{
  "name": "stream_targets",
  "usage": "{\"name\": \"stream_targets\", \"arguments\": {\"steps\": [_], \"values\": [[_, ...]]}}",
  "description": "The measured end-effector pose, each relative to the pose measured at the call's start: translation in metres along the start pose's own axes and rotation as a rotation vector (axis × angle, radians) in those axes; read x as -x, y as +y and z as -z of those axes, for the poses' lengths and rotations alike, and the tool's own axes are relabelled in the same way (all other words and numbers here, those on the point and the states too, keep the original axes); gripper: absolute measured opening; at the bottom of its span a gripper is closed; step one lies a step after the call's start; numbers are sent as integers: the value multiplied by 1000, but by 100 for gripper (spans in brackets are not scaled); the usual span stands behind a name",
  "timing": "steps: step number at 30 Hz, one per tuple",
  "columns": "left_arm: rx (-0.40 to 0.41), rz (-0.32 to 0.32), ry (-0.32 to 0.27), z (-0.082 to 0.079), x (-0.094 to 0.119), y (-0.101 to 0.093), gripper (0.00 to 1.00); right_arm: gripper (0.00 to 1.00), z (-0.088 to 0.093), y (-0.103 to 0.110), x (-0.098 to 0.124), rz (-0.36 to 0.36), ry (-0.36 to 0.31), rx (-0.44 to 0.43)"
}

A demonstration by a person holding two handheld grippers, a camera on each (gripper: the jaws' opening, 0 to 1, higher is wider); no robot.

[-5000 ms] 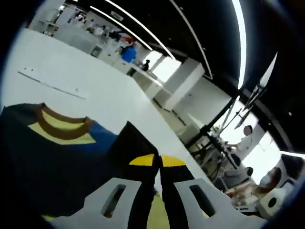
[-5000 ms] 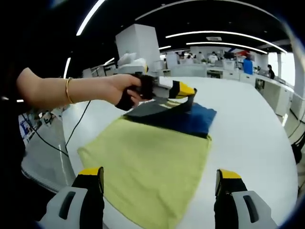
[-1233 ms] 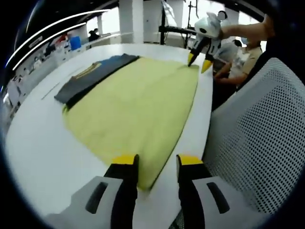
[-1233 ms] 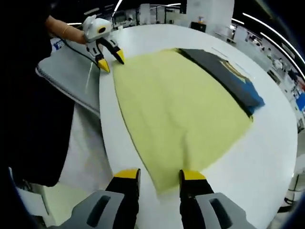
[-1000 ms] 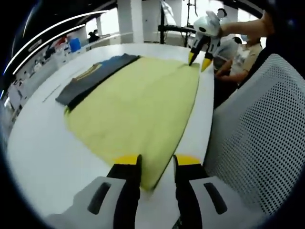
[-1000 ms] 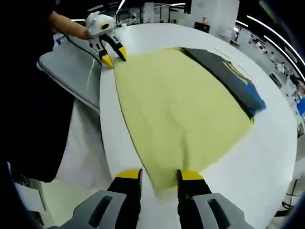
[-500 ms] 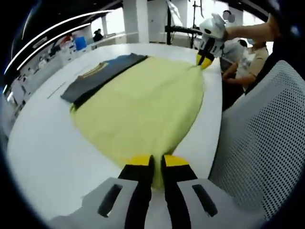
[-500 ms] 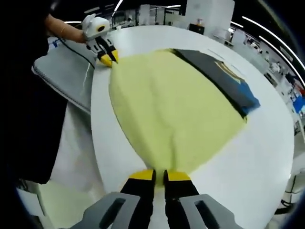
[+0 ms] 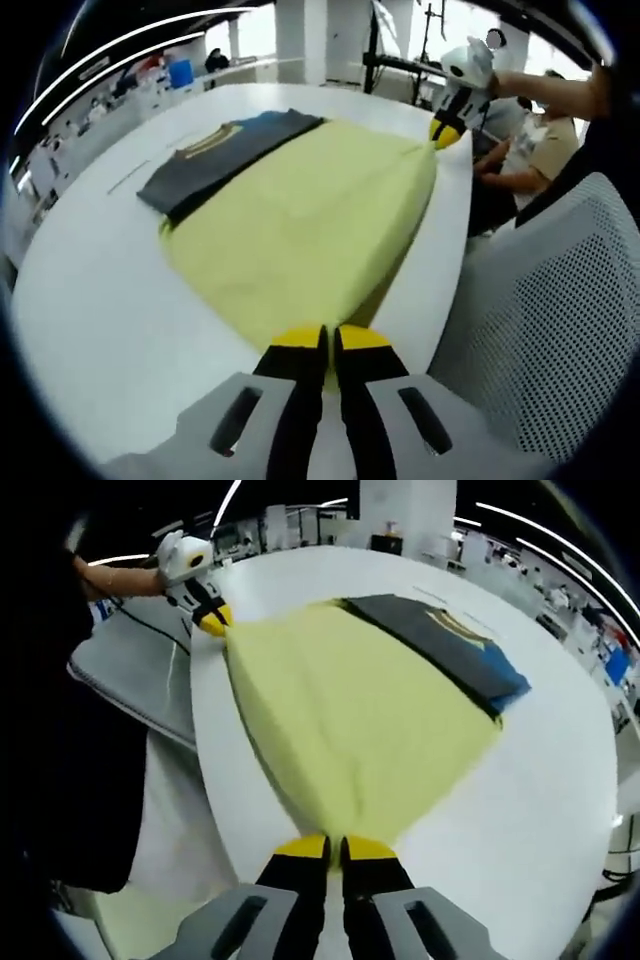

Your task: Fold the garment on the visible template until the final outline fits inside the template.

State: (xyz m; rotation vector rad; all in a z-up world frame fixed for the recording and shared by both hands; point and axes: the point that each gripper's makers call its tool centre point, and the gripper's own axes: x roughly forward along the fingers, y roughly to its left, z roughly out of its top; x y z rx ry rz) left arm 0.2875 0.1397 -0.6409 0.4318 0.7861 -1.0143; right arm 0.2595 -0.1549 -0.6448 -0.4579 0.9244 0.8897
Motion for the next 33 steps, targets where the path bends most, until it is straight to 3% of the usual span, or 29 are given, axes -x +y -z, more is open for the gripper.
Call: {"name": "stream_targets", "arguments": {"steps": [12,22,33], "values": [[66,-9,27,-10,20,2,1,0,-22,7,29,7,-54,-23],[62,1,69,-13,36,-5,1,0,-30,20,42,-11,-34,4],[47,10,78,-13,49,-14,1,0,-30,31,53,-27,-12,21]]}}
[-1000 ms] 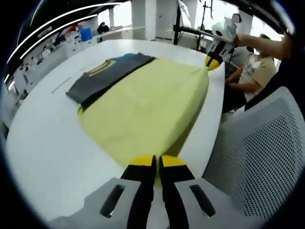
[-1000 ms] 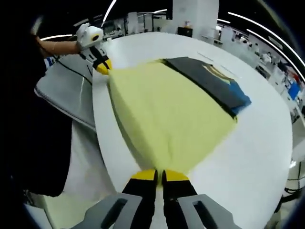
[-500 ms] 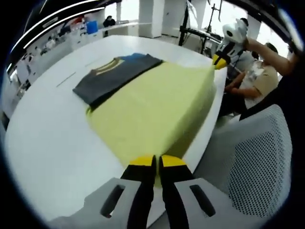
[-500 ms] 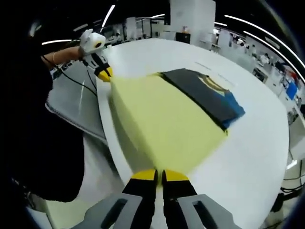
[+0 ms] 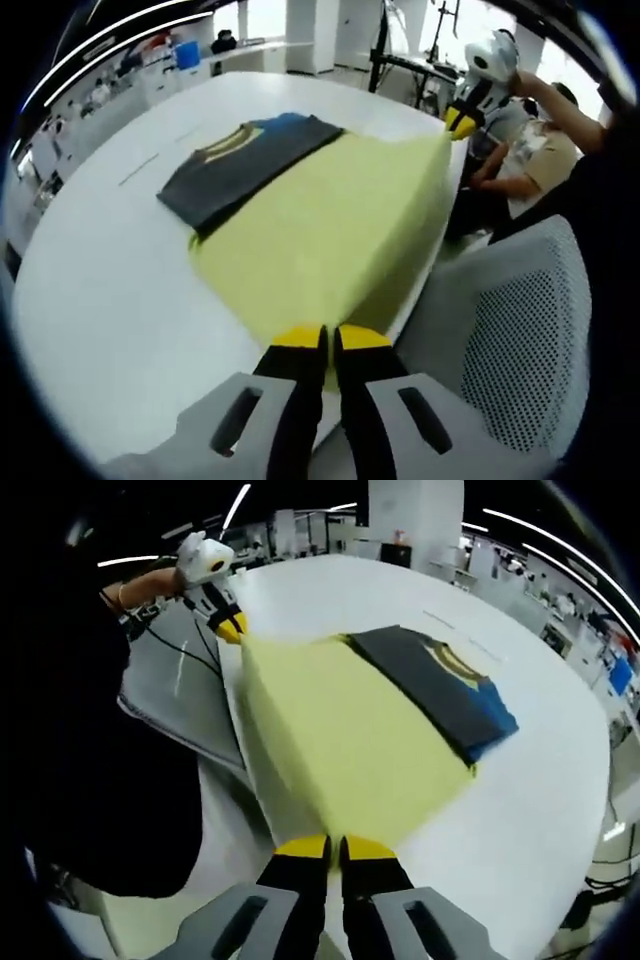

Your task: Fold the garment on the visible template until the final outline fits inside the template.

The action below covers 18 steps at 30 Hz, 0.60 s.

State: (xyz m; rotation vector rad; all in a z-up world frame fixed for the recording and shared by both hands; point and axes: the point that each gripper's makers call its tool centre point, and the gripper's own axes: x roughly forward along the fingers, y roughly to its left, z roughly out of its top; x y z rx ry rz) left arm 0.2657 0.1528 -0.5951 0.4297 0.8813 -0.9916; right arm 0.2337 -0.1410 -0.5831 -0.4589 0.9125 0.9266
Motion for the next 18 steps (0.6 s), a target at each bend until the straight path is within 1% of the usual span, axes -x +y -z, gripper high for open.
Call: {"name": "stream_targets", "arguments": {"steps": [6,12,13,15,18], "values": [[-7,14,4,-4,6,-4,1,0,-1,2,8,3,8,23],[-16,28,3,-9,12,-8,1,0,-3,4,16,-3,11,13],[-25,32,9,-9,14,-9,1,0,-3,5,17,-9,14,13],[-5,43,26,-9,17,-11,1,0,-3,6,18,-15,20,19],[-26,39,32,-12,21,-12,1,0,-4,8,20,-19,30,24]]}}
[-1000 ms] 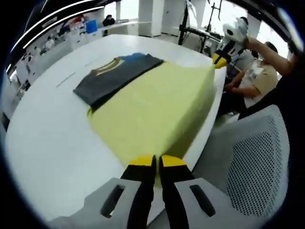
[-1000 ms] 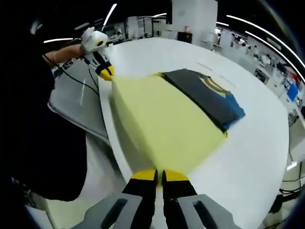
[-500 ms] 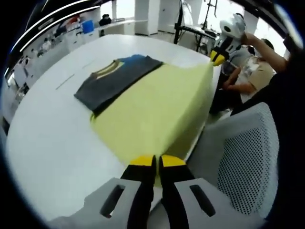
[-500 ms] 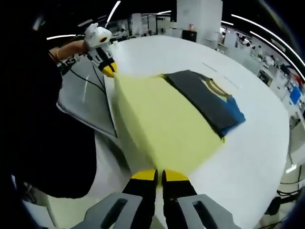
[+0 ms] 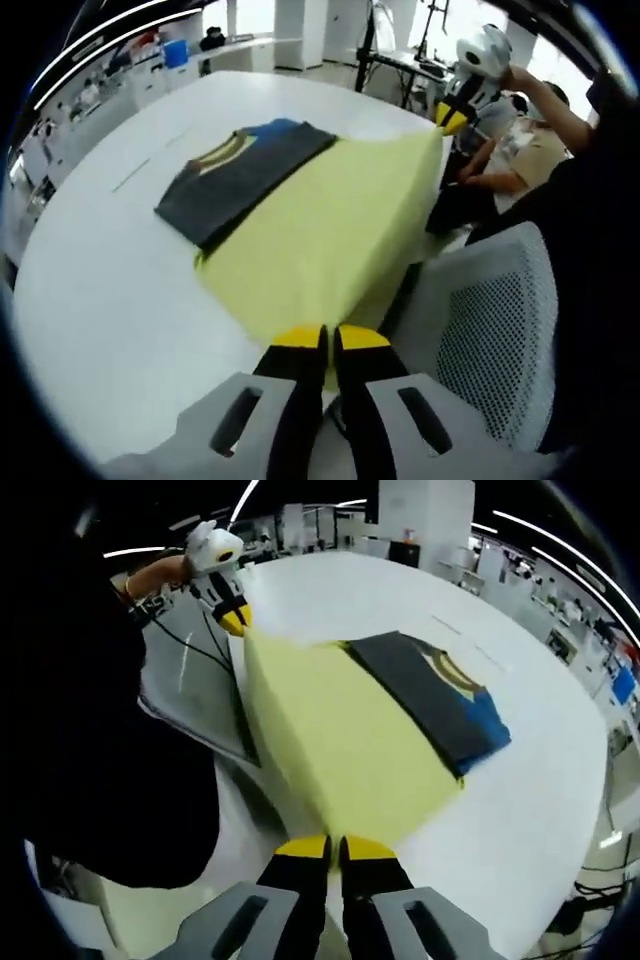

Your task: Fold the garment on the visible template until the final outline fits inside the template.

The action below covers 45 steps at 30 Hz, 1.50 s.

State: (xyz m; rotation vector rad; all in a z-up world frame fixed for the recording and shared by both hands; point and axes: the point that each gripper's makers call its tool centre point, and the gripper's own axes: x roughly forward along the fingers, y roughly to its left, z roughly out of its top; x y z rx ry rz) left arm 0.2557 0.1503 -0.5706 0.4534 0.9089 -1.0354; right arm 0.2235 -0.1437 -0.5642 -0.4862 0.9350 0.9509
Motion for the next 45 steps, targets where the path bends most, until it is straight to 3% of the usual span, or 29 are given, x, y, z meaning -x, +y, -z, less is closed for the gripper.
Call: {"name": "stream_targets", "arguments": {"steps": [11,18,28,35,41,45], "values": [[13,3,14,-5,8,2,1,0,-13,-2,12,-8,-41,-11],[-14,-14,3,-19,14,9,1,0,-23,-16,16,27,-32,28],[-37,-49,-28,-38,16,31,1,0,-40,-39,18,70,-42,69],[-60,-93,-63,-60,17,54,1,0,-51,-57,17,107,-49,71],[-15,-126,-113,-81,17,78,1,0,-61,-77,17,151,-55,82],[-30,-158,-131,-93,18,93,1,0,-70,-94,18,195,-77,97]]}}
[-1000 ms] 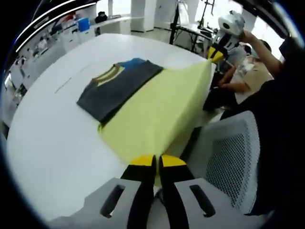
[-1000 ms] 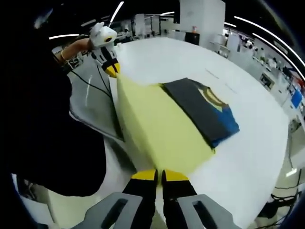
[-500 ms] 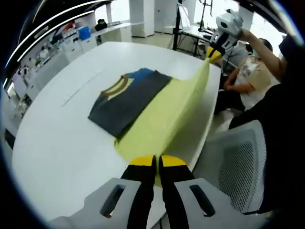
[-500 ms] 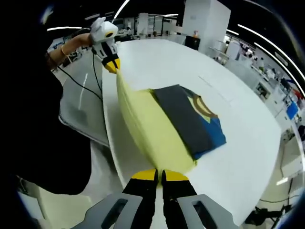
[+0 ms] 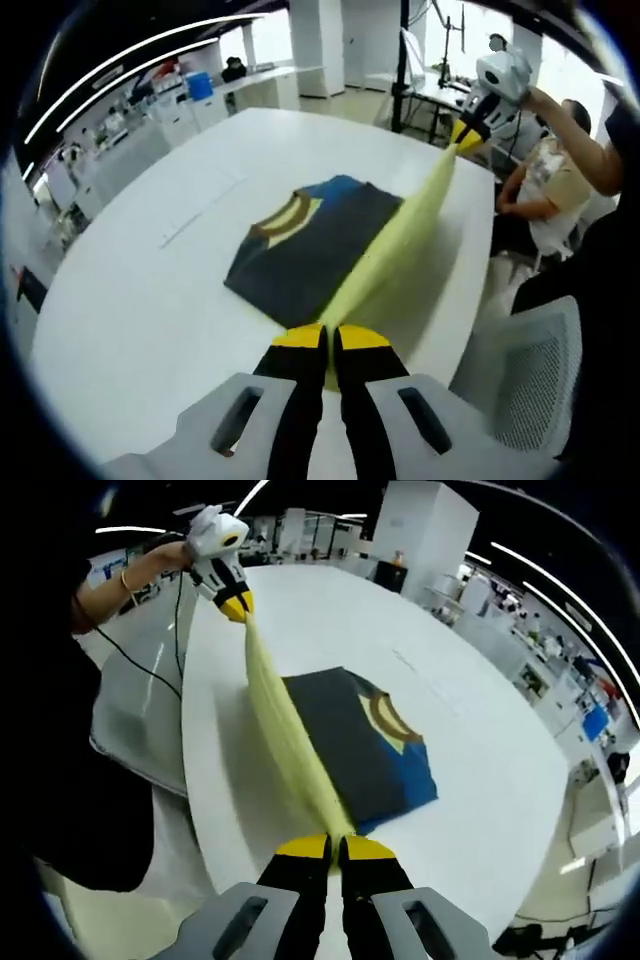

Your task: Fold the garment on the visible template until the final outline fits inside the template.

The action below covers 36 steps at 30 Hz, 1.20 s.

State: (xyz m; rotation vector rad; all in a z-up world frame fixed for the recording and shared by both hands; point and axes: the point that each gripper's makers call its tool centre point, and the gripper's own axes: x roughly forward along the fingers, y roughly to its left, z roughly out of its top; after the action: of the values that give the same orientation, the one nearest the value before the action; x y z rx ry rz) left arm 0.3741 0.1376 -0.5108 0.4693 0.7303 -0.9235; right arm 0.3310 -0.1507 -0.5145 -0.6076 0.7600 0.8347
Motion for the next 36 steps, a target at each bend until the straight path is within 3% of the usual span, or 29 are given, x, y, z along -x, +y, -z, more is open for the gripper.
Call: {"name": "stream_targets", "arguments": {"steps": [7,17,20,22,28,36], "values": [[17,-39,-26,-19,-10,21,1,0,-10,-29,-5,71,-9,-22],[43,-104,-72,-40,-14,51,1,0,-28,-75,-17,200,-6,51],[-18,-133,-94,-50,-17,62,1,0,-32,-88,-20,236,3,74],[9,-137,-92,-52,-20,67,1,0,-35,-96,-23,252,3,74],[-13,-178,-96,-60,-28,86,1,0,-44,-116,-31,304,-2,93],[16,-200,-103,-66,-48,104,1,0,-41,-135,-50,333,28,71]]}}
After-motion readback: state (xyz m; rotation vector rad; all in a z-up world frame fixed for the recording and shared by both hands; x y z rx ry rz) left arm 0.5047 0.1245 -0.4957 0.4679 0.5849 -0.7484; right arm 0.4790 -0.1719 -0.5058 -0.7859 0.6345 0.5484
